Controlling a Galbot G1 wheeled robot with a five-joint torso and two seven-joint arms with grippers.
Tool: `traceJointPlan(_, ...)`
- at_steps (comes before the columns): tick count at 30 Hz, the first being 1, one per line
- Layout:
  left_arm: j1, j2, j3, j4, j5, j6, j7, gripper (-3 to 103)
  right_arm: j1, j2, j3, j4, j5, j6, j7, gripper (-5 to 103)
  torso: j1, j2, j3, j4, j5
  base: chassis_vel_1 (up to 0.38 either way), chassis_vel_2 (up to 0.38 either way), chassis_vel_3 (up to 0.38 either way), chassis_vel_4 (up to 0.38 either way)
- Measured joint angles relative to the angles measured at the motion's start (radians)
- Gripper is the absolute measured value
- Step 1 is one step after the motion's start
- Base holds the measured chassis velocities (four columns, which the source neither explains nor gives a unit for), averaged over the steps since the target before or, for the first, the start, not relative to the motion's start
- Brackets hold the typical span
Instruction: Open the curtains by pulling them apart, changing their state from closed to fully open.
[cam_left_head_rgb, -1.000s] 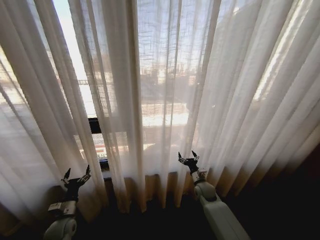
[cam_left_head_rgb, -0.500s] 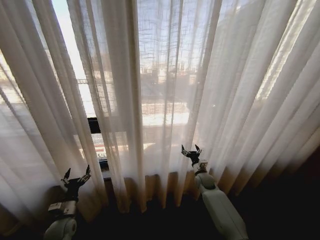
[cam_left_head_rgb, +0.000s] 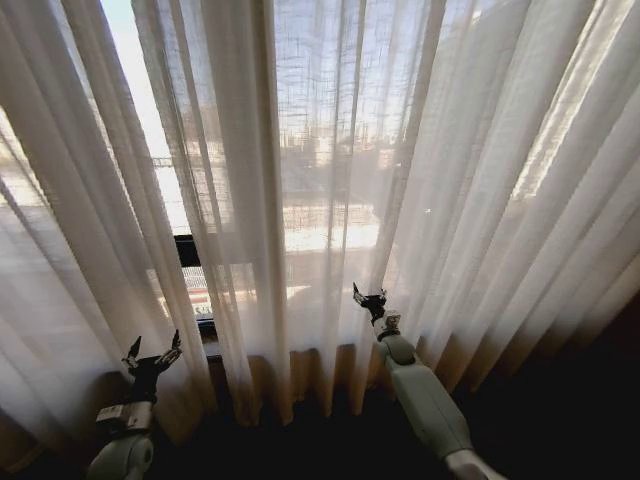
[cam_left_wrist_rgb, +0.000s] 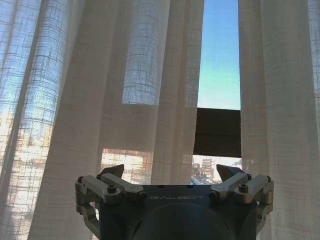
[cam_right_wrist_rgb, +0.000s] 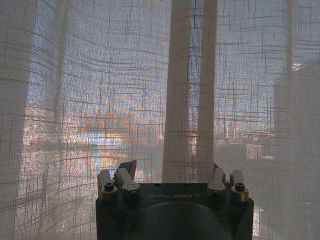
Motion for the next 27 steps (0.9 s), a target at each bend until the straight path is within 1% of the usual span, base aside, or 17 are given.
traceJointPlan(1, 0.0, 0.0, 0.0, 0.0, 0.0, 0.0, 0.0, 100, 0.0, 0.0, 0.0, 0.0, 0.0, 0.0, 0.0, 70, 0.0, 0.0, 0.0, 0.0, 0.0, 0.0, 0.0, 0.0, 0.0)
traceJointPlan(2, 0.0, 0.0, 0.0, 0.0, 0.0, 0.0, 0.0, 100, 0.0, 0.0, 0.0, -0.001, 0.001, 0.006, -0.003, 64, 0.0, 0.0, 0.0, -0.0001, 0.0, 0.0, 0.0, 0.0, 0.0)
traceJointPlan(3, 0.0, 0.0, 0.0, 0.0, 0.0, 0.0, 0.0, 100, -0.001, -0.001, 0.002, -0.004, 0.004, 0.012, -0.009, 64, 0.0, 0.0, 0.0, -0.0001, 0.0, 0.0, 0.0, 0.0, 0.0)
traceJointPlan(5, 0.0, 0.0, 0.0, 0.0, 0.0, 0.0, 0.0, 100, -0.003, -0.003, 0.01, -0.012, 0.02, 0.034, -0.03, 53, 0.0, 0.0, 0.0, -0.0002, 0.0, 0.0, 0.0, 0.0, 0.0)
traceJointPlan(6, 0.0, 0.0, 0.0, 0.0, 0.0, 0.0, 0.0, 100, -0.003, -0.003, 0.01, -0.012, 0.02, 0.034, -0.03, 53, 0.0, 0.0, 0.0, -0.0002, 0.0, 0.0, 0.0, 0.0, 0.0)
traceJointPlan(9, 0.0, 0.0, 0.0, 0.0, 0.0, 0.0, 0.0, 100, -0.007, -0.005, 0.026, -0.018, 0.03, 0.06, -0.064, 37, 0.0, 0.0, 0.0, -0.0002, 0.0, 0.0, 0.0, 0.0, 0.0)
traceJointPlan(10, 0.0, 0.0, 0.0, 0.0, 0.0, 0.0, 0.0, 100, -0.007, -0.005, 0.026, -0.018, 0.03, 0.06, -0.064, 37, 0.0, 0.0, 0.0, -0.0002, 0.0, 0.0, 0.0, 0.0, 0.0)
traceJointPlan(13, 0.0, 0.0, 0.0, 0.0, 0.0, 0.0, 0.0, 100, -0.008, -0.001, 0.042, -0.033, 0.021, 0.077, -0.073, 20, 0.0, 0.0, 0.0, -0.0001, 0.0, 0.0, 0.0, 0.0, 0.0)
traceJointPlan(15, 0.0, 0.0, 0.0, 0.0, 0.0, 0.0, 0.0, 100, -0.009, -0.001, 0.045, -0.034, 0.017, 0.077, -0.073, 20, 0.0, 0.0, 0.0, -0.0001, 0.0, 0.0, 0.0, 0.0, 0.0)
traceJointPlan(17, 0.0, 0.0, 0.0, 0.0, 0.0, 0.0, 0.0, 100, -0.015, 0.002, 0.046, -0.033, 0.007, 0.078, -0.071, 10, 0.0, 0.0, 0.0, -0.0001, 0.0001, 0.0, 0.0, 0.0, 0.0)
traceJointPlan(18, 0.0, 0.0, 0.0, 0.0, 0.0, 0.0, 0.0, 100, -0.015, 0.002, 0.046, -0.033, 0.007, 0.078, -0.071, 10, 0.0, 0.0, 0.0, -0.0001, 0.0001, 0.0, 0.0, 0.0, 0.0)
traceJointPlan(19, 0.0, 0.0, 0.0, 0.0, 0.0, 0.0, 0.0, 100, -0.017, 0.003, 0.046, -0.031, 0.0, 0.076, -0.068, 4, 0.0, 0.0, 0.0, -0.0002, 0.0003, 0.0, 0.0, 0.0, 0.0)
traceJointPlan(20, 0.0, 0.0, 0.0, 0.0, 0.0, 0.0, 0.0, 100, -0.018, 0.003, 0.047, -0.029, -0.008, 0.075, -0.068, 2, 0.0, 0.0, 0.0, -0.0001, 0.0002, 0.0, 0.0, 0.0, 0.0)
traceJointPlan(24, 0.0, 0.0, 0.0, 0.0, 0.0, 0.0, 0.0, 100, -0.02, 0.002, 0.047, -0.026, -0.027, 0.066, -0.081, 1, 0.0, 0.0, 0.0, 0.0, 0.0001, 0.0, 0.0, 0.0, 0.0)
traceJointPlan(27, 0.0, 0.0, 0.0, 0.0, 0.0, 0.0, 0.0, 100, -0.02, 0.0, 0.047, -0.026, -0.015, 0.066, -0.109, 0, 0.0, 0.0, 0.0, -0.0001, 0.0001, 0.0, 0.0, 0.0, 0.0)
